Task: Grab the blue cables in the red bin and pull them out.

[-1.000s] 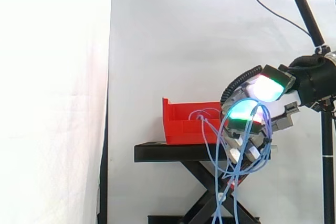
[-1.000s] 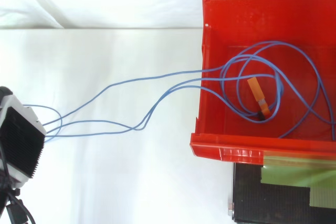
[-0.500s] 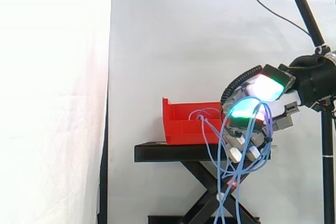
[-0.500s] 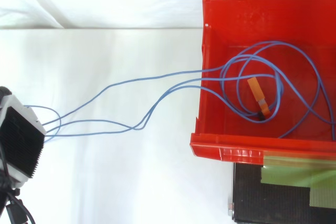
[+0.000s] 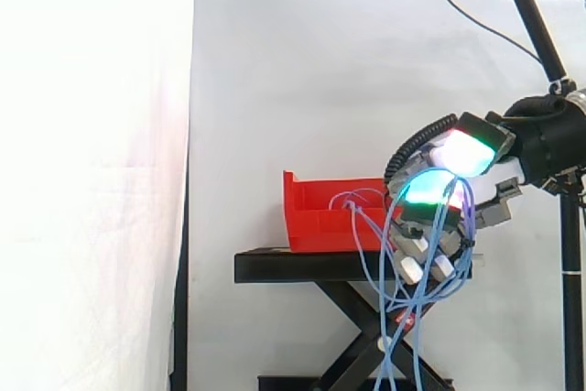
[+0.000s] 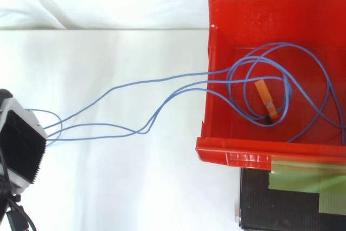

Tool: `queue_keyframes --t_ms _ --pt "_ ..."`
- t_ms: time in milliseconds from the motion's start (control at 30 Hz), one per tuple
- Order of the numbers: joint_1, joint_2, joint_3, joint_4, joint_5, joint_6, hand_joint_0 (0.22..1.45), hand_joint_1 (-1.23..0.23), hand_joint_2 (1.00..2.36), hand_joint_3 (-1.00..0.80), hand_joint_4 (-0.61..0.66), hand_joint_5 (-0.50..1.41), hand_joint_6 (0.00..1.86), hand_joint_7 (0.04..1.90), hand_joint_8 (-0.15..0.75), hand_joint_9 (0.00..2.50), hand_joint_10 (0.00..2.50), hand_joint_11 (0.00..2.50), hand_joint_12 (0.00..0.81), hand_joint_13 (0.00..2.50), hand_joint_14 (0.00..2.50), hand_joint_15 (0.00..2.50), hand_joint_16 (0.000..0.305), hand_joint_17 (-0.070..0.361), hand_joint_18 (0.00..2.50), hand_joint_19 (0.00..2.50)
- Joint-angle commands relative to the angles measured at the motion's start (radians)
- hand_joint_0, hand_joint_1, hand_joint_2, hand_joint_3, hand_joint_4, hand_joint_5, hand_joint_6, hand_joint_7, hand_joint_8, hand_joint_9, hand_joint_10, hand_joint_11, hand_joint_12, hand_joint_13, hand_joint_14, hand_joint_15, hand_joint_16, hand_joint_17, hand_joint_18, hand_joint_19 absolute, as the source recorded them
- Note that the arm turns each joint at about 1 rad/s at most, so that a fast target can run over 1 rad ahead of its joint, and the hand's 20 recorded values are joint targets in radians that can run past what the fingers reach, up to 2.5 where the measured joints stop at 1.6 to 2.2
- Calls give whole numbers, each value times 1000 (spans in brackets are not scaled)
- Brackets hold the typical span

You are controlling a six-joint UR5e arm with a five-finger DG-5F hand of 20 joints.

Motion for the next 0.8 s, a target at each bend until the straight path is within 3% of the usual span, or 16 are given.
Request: queue_keyframes --t_ms 0,467,767 --pt "1 0 0 -1 0 0 639 -1052 1000 -1000 249 846 643 576 251 873 29 887 359 713 25 681 56 126 656 936" --pt "-1 0 -1 1 0 0 614 -993 1000 -1000 263 856 400 662 251 862 30 893 366 709 25 677 58 131 658 938" --pt "-1 0 -1 1 0 0 626 -1032 1000 -1000 253 815 461 632 254 846 30 913 363 708 23 678 58 130 656 943"
